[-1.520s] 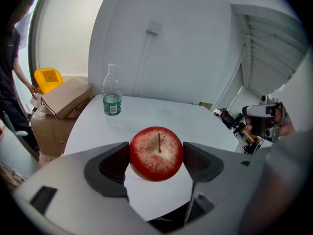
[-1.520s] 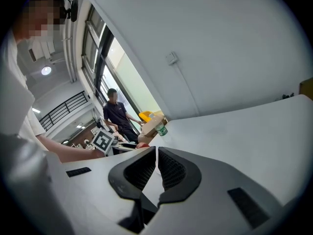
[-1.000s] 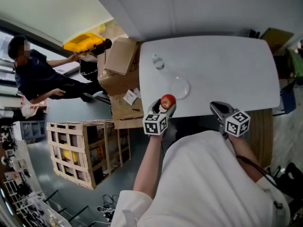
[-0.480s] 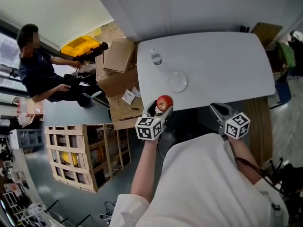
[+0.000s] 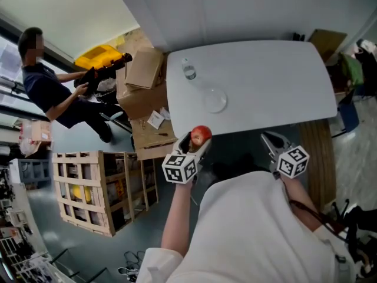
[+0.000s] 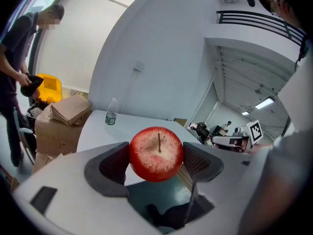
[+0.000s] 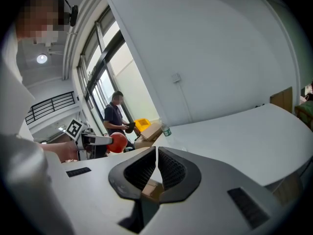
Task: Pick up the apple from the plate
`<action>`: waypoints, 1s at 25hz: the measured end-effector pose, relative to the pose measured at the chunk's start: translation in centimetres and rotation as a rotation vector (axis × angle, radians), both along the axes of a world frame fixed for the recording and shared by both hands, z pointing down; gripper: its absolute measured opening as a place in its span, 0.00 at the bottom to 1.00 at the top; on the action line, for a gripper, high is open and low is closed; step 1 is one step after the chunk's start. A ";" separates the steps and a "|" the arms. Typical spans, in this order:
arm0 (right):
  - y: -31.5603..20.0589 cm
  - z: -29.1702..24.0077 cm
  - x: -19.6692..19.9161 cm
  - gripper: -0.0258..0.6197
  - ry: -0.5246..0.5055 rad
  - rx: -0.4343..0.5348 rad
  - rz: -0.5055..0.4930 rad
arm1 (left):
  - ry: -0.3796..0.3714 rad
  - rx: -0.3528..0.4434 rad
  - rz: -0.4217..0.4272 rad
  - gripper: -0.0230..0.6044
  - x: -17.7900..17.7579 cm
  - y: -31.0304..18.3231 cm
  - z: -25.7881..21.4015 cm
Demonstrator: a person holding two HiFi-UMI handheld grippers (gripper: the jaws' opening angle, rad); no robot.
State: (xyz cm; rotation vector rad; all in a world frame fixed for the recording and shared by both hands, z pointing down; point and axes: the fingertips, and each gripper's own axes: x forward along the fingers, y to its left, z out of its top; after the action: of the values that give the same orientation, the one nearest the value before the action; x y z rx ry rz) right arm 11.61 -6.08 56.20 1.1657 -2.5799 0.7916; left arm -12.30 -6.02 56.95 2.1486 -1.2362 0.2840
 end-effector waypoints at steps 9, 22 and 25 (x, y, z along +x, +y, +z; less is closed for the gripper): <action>-1.1 0.0 1.9 0.10 -0.008 0.028 -0.069 | 0.019 0.025 -0.056 0.59 1.7 1.1 -1.5; -2.0 -0.5 3.2 0.10 -0.029 0.046 -0.125 | 0.028 0.031 -0.087 0.59 4.0 1.4 -1.5; -2.3 -0.6 3.6 0.10 -0.025 0.044 -0.126 | 0.031 0.027 -0.091 0.59 4.2 1.3 -1.4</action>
State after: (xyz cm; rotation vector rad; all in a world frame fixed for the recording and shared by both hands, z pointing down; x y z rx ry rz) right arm 15.16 -8.33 55.62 0.9989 -2.6729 0.7304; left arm -8.09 -4.70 55.53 2.1045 -1.3234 0.1957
